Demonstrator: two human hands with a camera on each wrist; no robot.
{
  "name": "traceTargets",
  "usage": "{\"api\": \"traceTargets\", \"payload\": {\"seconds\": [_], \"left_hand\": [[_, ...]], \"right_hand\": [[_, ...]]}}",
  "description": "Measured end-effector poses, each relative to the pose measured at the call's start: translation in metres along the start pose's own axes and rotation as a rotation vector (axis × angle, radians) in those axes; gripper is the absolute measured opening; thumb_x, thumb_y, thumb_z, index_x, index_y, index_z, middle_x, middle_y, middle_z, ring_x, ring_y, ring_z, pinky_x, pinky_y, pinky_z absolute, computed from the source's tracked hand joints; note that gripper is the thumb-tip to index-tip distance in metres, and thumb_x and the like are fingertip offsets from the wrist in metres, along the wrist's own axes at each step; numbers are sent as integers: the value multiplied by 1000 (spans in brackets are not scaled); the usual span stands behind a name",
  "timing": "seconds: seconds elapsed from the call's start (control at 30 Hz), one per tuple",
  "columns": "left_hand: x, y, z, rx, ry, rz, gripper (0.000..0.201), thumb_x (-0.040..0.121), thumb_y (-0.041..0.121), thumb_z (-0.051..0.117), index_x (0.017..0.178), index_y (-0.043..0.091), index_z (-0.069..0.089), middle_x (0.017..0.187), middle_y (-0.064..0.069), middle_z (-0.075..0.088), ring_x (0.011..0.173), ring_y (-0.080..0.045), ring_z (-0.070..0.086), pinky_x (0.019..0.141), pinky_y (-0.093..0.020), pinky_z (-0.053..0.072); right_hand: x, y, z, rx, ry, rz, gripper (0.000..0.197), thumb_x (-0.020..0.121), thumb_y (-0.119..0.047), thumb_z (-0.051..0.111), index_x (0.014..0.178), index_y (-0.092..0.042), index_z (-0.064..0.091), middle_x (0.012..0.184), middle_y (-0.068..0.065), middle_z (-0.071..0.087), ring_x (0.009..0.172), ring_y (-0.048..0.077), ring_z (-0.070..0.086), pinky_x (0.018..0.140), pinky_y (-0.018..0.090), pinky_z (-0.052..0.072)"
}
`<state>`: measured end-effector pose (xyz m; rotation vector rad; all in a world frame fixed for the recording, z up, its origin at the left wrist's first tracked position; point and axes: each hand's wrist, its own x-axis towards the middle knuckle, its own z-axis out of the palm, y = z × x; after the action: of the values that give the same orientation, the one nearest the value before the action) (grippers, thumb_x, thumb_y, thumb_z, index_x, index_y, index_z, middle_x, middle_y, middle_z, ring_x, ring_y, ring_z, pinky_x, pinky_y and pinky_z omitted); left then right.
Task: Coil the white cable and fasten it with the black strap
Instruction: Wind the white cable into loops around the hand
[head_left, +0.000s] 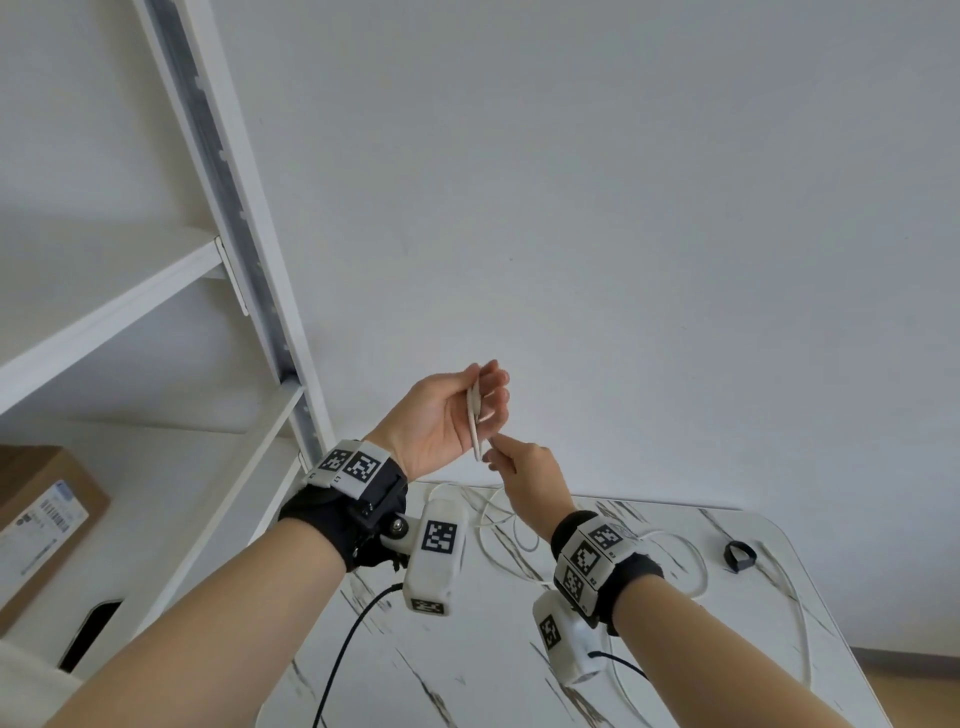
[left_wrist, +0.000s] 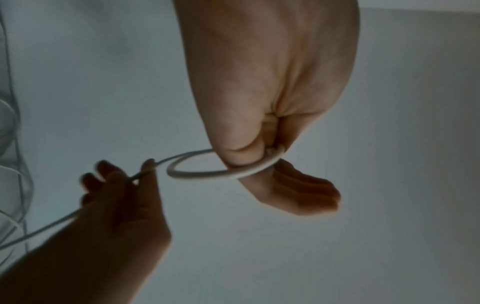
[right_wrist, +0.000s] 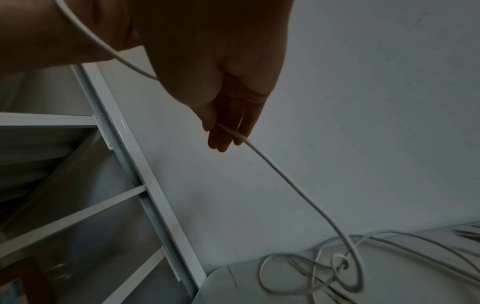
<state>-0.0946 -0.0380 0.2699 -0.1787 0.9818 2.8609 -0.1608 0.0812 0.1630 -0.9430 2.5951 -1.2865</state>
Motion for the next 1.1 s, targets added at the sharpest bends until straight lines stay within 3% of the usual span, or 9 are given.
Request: {"api": "traceTargets", "payload": {"seconds": [0.1,0.23,0.37,0.47,0.57,0.67,0.87,1.0,1.1], "left_hand": [[4,9,1,-91,72,113,25,101,12,35,92,2,56,76,-9,68,61,-16,66,64,-29,59],[6,25,-1,-116,137,226,24,101,10,36,88,3,55,73,-10,68,60,-16,66,68,-32,60],[3,43,-9,-130,176,297,23,100,10,37,84,5,54,72,-8,68,62,-16,67,69,-34,60],[1,53,-15,-157,188,340,20,99,8,40,85,5,54,73,-8,68,62,-16,67,70,-35,60],[2,52,-21,-131,182,339,17,97,6,42,85,6,54,74,-8,68,64,-16,67,73,-35,59],[5,48,-24,-52,197,314,18,98,7,43,85,7,55,75,-7,69,67,-16,68,76,-35,59],[10,40,-28,168,266,285,24,101,10,36,83,9,52,72,-7,72,69,-19,70,80,-35,55],[13,30,-34,341,313,292,25,102,11,32,83,8,49,72,-10,71,79,-25,64,84,-35,52],[12,19,-37,484,351,317,25,103,10,30,83,9,45,74,-13,68,79,-27,63,89,-39,50]], "right_hand": [[-8,3,7,41,-130,90,35,96,-9,40,127,-15,55,95,6,71,84,20,65,81,29,51],[-21,14,11,102,-296,194,27,98,-12,39,114,-4,58,82,1,67,81,16,61,88,34,52],[-31,32,12,167,-290,318,15,96,-12,41,111,-8,42,75,0,66,74,18,60,78,28,49],[-36,39,9,279,-175,389,6,95,-11,46,97,-13,41,73,5,68,68,21,61,76,38,51],[-33,35,3,267,-111,335,15,93,-8,47,80,-15,48,64,5,63,55,17,55,65,36,48],[-28,25,0,124,-142,231,13,93,-14,48,83,-16,57,64,1,57,58,19,48,59,31,42],[-21,2,-6,-56,-116,10,16,95,-24,49,99,-20,64,82,-1,56,75,18,49,72,37,44],[-15,-15,-14,-43,-105,-92,17,95,-24,50,100,-19,66,87,4,57,78,20,52,74,38,45],[-15,-24,-18,-25,-123,-159,18,95,-23,51,101,-17,67,89,6,57,74,16,48,73,33,43]]}}
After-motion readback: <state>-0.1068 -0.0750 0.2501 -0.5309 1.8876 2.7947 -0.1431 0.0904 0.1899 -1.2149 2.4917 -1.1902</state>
